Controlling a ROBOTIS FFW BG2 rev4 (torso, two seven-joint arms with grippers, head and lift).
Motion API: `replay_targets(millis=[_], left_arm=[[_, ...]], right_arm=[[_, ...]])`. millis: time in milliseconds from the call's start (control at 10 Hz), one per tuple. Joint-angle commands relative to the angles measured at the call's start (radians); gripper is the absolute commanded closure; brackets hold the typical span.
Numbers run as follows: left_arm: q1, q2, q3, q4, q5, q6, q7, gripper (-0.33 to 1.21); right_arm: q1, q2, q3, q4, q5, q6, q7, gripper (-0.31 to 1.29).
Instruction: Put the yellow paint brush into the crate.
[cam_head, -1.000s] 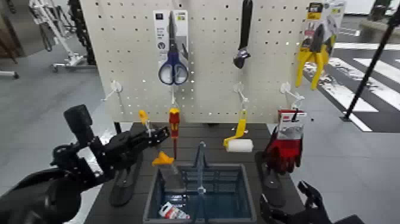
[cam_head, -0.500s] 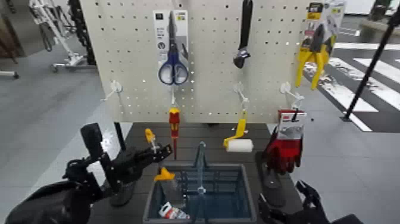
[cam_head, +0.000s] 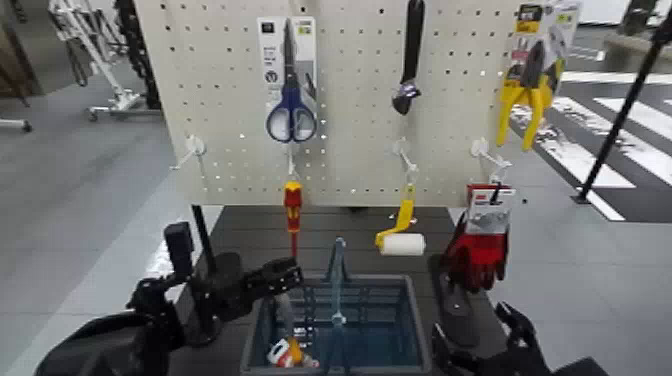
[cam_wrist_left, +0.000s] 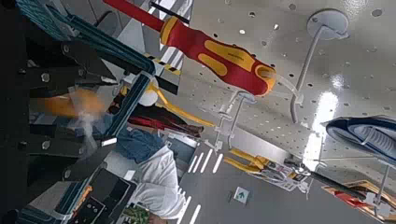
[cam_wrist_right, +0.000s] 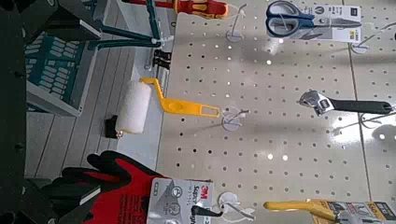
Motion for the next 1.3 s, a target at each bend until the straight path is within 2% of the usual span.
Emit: replay_targets(millis=[100,600,700,800,1100,1300], left_arm=[[-0.003,0.001,0.000,-0.001,-0.002,-0.006,0.003,-0.06],[0.010,-0.002,0.005,-0.044,-0.033,-0.018,0.021,-0.06],[0.042,-0.010,0.034,-0.119,-0.109,0.000,0.066,-0.06],[0.079,-0.010,0.033,-0.186,-0.155,0.013,0.113,-0.06],[0.209,-0.015,-0.004,-0.341,-0.188,0.013,0.294,-0.06],[0.307,-0.021,-0.029,-0.430,-0.203,-0.070,0.457,-0.06]], right_arm=[[0.000,-0.002,-0.001,0.000,0.000,0.000,0.000,0.15],[0.006,-0.003,-0.009,-0.003,-0.002,-0.008,0.000,0.15],[0.006,-0.003,-0.009,-0.003,-0.002,-0.009,0.000,0.15],[0.009,-0.005,-0.011,-0.006,-0.002,-0.009,0.000,0.15],[0.018,-0.006,-0.015,-0.012,-0.002,-0.009,0.000,0.15],[0.023,-0.012,-0.015,-0.014,-0.019,-0.003,0.006,0.15]])
